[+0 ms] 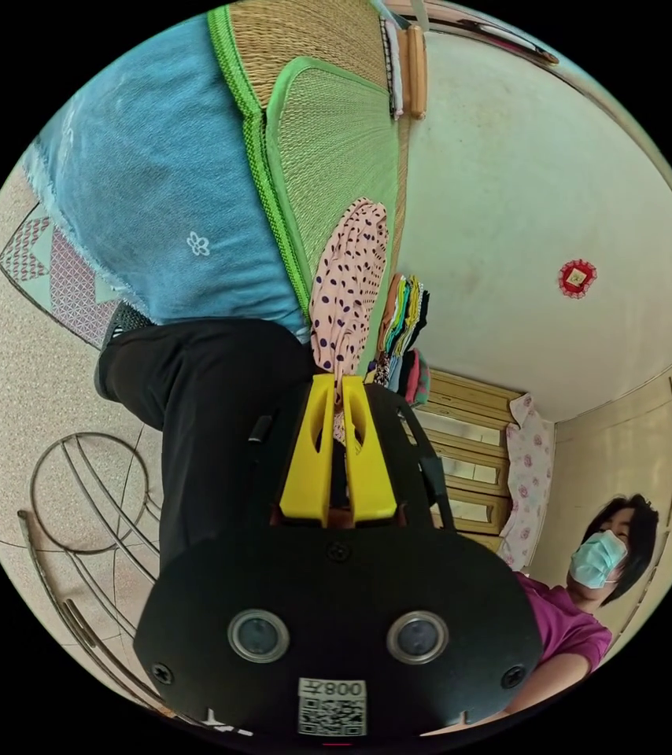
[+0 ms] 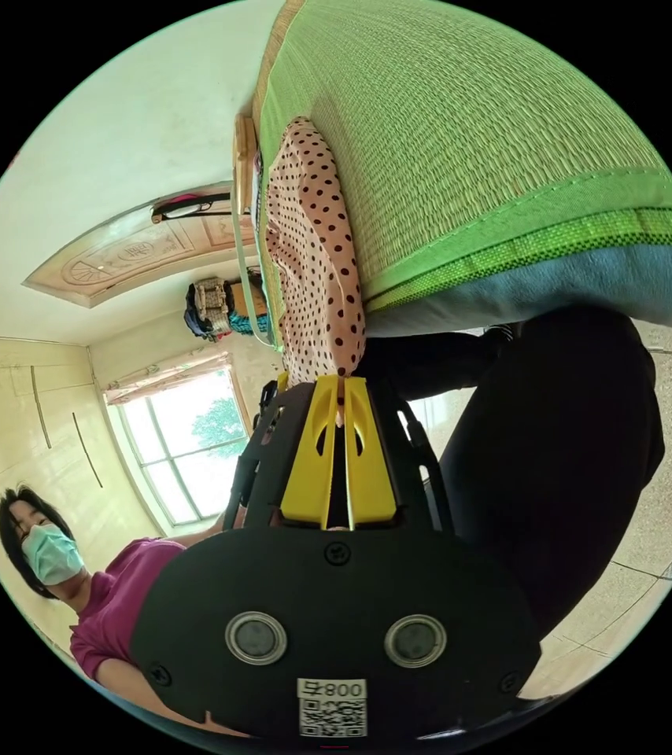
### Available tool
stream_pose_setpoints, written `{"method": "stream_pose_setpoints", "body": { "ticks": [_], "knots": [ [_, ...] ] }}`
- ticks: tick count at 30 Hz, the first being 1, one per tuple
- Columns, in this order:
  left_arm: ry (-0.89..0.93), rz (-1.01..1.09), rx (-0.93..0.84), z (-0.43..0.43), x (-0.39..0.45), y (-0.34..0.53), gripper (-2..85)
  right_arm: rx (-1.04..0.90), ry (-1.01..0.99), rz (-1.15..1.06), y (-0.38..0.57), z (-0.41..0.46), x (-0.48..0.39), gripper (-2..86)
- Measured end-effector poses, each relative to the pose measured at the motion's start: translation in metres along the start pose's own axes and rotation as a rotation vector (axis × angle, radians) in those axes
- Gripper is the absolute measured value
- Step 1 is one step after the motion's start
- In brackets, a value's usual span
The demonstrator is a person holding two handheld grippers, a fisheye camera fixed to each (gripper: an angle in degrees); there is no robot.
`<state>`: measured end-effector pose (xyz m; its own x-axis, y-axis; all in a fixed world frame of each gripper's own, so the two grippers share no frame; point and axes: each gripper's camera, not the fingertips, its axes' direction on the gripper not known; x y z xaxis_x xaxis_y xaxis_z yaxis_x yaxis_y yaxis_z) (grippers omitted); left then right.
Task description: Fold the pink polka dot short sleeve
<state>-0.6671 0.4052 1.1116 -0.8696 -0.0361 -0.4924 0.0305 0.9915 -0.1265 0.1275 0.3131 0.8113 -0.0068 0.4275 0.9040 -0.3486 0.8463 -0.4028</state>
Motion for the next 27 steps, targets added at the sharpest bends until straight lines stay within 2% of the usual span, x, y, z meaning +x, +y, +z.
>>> {"method": "stream_pose_setpoints", "body": {
  "ticks": [14, 27],
  "knots": [
    [-0.047, 0.079, -0.018, 0.02, 0.022, 0.02, 6.3, -0.096, 0.125, 0.003, -0.021, 0.035, -0.008, 6.9],
    [-0.182, 0.114, -0.09, 0.063, 0.042, 0.034, 2.6, -0.1, 0.118, -0.005, -0.012, 0.041, -0.018, 2.2]
  ]
}}
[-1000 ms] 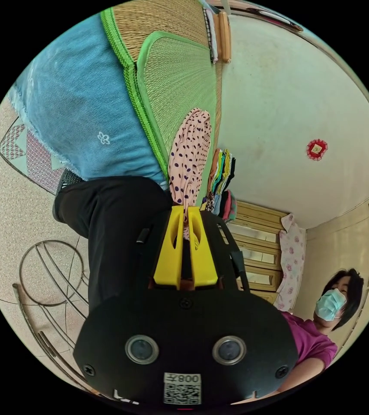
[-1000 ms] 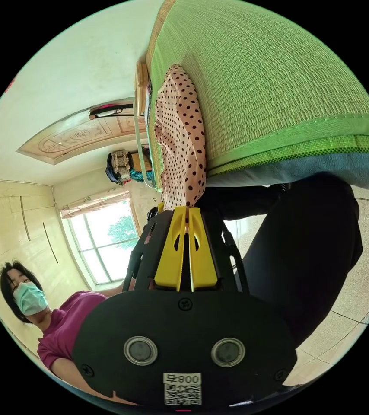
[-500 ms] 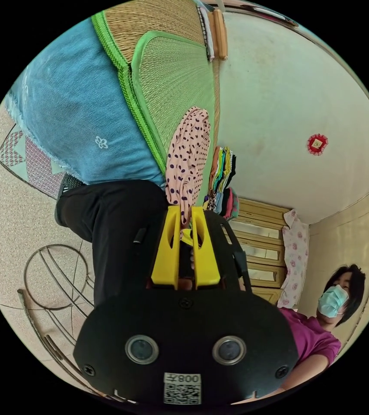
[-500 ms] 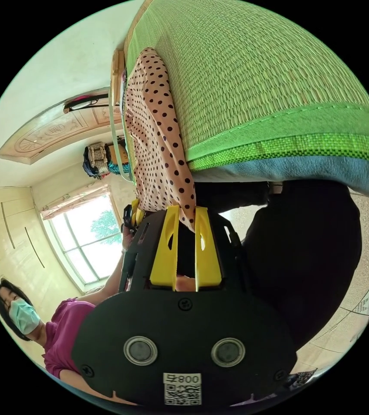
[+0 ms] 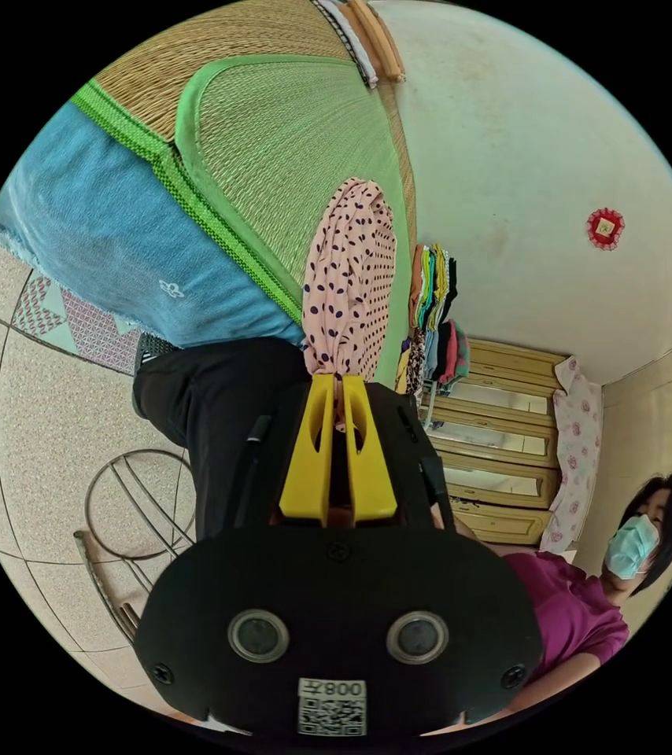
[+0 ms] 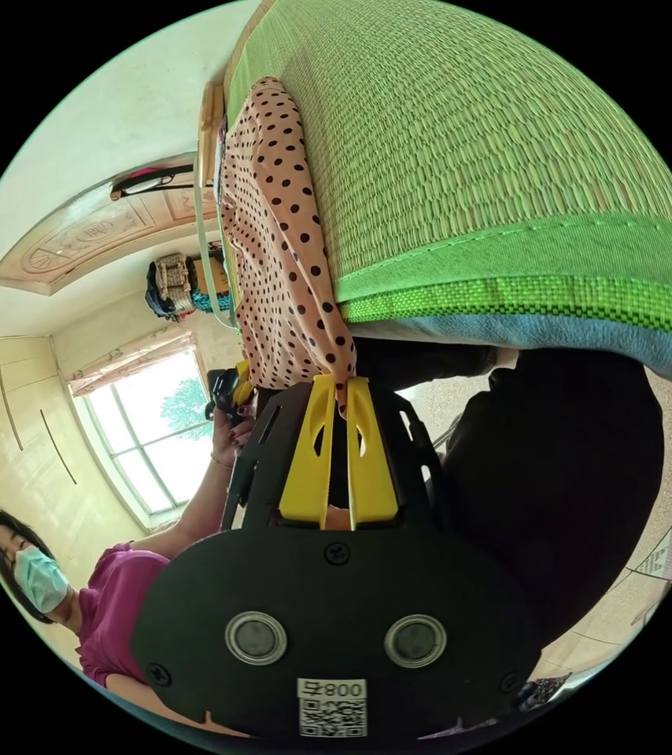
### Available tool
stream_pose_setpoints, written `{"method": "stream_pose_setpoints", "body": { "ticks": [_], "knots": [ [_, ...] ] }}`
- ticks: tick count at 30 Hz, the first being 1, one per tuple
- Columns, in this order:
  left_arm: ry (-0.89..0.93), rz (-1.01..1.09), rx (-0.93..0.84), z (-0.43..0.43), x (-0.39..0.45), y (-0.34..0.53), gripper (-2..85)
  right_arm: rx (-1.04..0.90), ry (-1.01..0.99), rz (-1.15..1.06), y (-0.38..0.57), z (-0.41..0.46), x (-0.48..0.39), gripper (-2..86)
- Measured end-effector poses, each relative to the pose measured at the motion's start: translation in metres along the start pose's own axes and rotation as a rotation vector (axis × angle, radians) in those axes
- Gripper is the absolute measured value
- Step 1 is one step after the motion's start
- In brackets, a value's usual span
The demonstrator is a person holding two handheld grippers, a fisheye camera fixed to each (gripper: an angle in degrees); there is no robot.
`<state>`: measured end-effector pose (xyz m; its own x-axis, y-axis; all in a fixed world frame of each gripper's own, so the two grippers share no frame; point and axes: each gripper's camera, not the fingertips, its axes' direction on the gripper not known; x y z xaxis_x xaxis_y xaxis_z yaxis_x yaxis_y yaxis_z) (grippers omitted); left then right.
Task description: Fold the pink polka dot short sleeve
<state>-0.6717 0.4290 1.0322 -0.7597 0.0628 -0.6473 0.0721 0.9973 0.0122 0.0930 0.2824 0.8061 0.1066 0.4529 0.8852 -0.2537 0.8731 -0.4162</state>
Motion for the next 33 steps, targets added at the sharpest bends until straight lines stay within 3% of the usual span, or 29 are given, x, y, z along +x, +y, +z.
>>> {"method": "stream_pose_setpoints", "body": {
  "ticks": [10, 33],
  "knots": [
    [0.076, 0.011, 0.022, 0.019, 0.017, 0.021, 1.5, -0.015, -0.116, -0.074, 0.036, -0.016, -0.017, 0.6],
    [0.288, 0.218, 0.012, 0.1, 0.086, 0.068, 1.2, 0.105, -0.423, -0.321, 0.239, -0.084, -0.11, 0.4]
  ]
}}
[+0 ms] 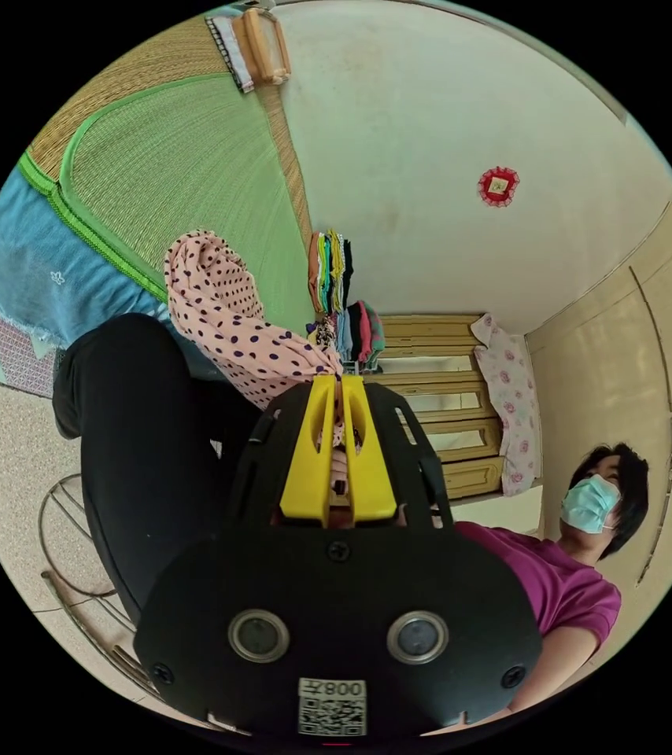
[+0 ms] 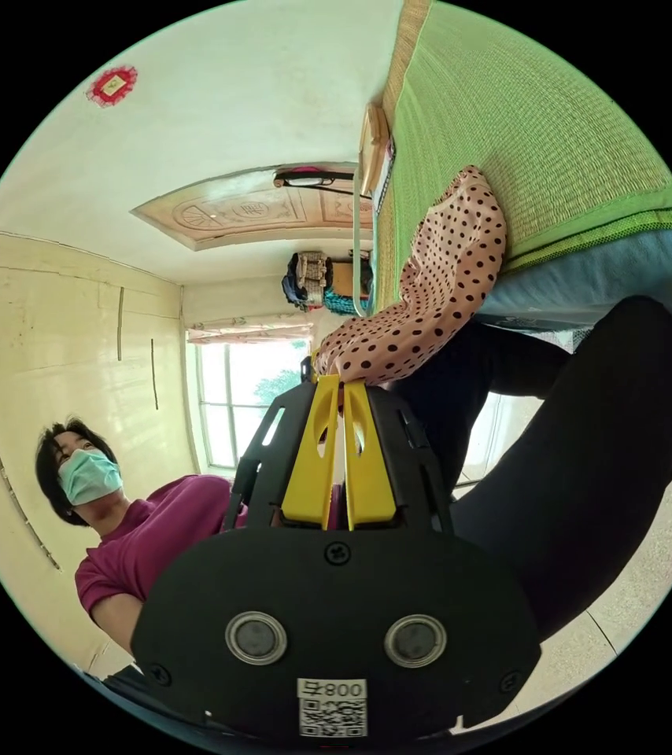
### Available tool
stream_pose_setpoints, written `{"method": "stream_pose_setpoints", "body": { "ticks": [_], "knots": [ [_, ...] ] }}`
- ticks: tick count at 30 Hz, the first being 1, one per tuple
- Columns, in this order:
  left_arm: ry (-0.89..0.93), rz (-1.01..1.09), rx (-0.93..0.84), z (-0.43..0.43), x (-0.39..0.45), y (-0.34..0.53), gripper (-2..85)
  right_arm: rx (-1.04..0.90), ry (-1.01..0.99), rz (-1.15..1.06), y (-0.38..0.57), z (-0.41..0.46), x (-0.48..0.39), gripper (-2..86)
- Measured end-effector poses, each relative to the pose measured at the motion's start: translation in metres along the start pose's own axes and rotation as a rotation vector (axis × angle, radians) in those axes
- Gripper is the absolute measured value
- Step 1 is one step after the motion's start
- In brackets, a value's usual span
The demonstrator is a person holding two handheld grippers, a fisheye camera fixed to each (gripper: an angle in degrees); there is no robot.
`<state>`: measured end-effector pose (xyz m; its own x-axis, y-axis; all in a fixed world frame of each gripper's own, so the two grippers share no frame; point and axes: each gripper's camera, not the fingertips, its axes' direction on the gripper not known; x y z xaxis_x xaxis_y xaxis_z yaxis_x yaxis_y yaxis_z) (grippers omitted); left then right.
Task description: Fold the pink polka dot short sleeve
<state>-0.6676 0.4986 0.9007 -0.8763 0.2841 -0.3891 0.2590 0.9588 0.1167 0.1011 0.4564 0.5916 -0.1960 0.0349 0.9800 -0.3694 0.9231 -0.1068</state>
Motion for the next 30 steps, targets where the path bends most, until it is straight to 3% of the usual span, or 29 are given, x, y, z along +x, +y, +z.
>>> {"method": "stream_pose_setpoints", "body": {
  "ticks": [15, 30],
  "knots": [
    [0.102, 0.122, -0.031, 0.108, -0.017, -0.033, 1.2, 0.094, -0.051, -0.169, 0.08, 0.007, -0.141, 0.3],
    [0.19, 0.213, -0.116, 0.279, -0.078, -0.14, 1.2, 0.217, -0.049, -0.331, 0.108, 0.009, -0.304, 0.1]
  ]
}}
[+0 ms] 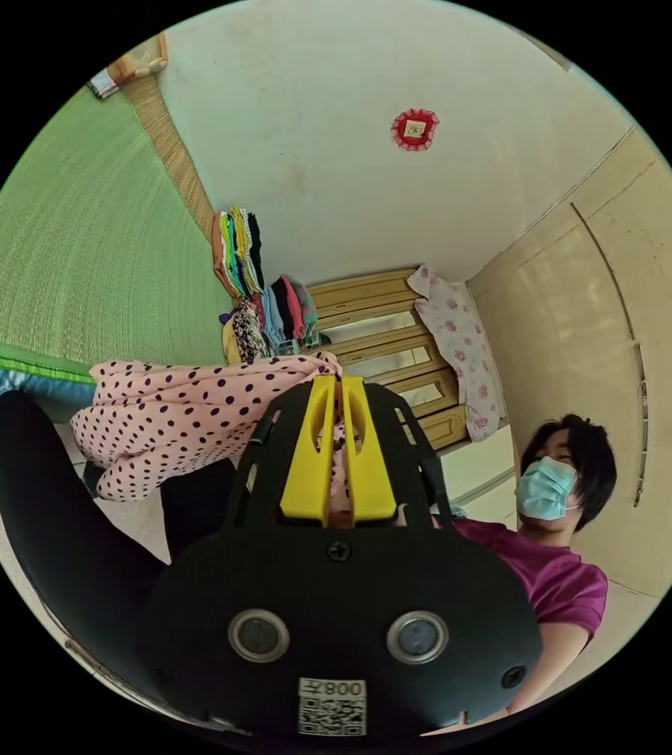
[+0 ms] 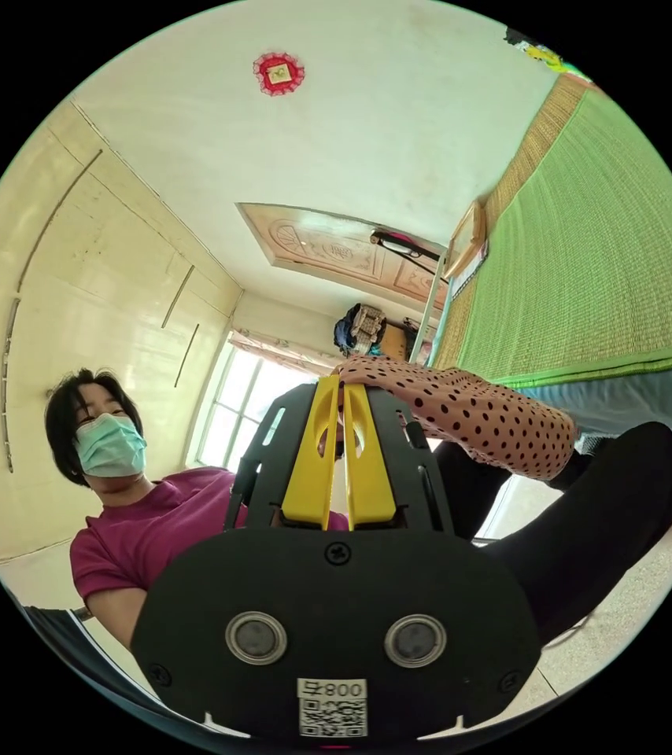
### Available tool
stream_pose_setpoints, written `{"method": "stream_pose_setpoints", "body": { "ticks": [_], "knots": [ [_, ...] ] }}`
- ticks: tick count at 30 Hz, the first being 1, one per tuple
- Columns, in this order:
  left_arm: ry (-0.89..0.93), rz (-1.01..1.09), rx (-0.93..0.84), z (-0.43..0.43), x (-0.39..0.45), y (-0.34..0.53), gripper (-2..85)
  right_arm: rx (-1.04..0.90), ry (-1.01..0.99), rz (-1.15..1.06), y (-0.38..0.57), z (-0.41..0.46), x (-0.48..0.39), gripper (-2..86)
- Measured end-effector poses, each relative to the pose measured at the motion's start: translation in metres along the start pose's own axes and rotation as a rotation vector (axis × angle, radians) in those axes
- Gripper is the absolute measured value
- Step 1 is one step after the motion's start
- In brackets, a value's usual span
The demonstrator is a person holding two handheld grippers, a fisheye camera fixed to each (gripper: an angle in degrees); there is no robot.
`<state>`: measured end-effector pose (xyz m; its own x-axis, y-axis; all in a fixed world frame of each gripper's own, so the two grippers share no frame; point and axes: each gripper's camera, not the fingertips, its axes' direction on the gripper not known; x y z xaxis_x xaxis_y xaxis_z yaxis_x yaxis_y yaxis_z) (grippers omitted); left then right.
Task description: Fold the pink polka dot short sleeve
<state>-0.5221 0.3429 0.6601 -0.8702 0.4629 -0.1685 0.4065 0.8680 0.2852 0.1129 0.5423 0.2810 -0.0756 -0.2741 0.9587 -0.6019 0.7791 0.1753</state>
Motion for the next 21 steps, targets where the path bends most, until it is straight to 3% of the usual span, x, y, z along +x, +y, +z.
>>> {"method": "stream_pose_setpoints", "body": {
  "ticks": [13, 21],
  "knots": [
    [0.016, -0.027, -0.083, 0.157, -0.189, -0.146, 1.2, 0.096, 0.01, -0.017, -0.072, 0.001, -0.081, 0.1],
    [0.05, 0.011, -0.146, 0.293, -0.352, -0.328, 1.1, 0.1, 0.123, -0.061, -0.26, -0.022, -0.107, 0.1]
  ]
}}
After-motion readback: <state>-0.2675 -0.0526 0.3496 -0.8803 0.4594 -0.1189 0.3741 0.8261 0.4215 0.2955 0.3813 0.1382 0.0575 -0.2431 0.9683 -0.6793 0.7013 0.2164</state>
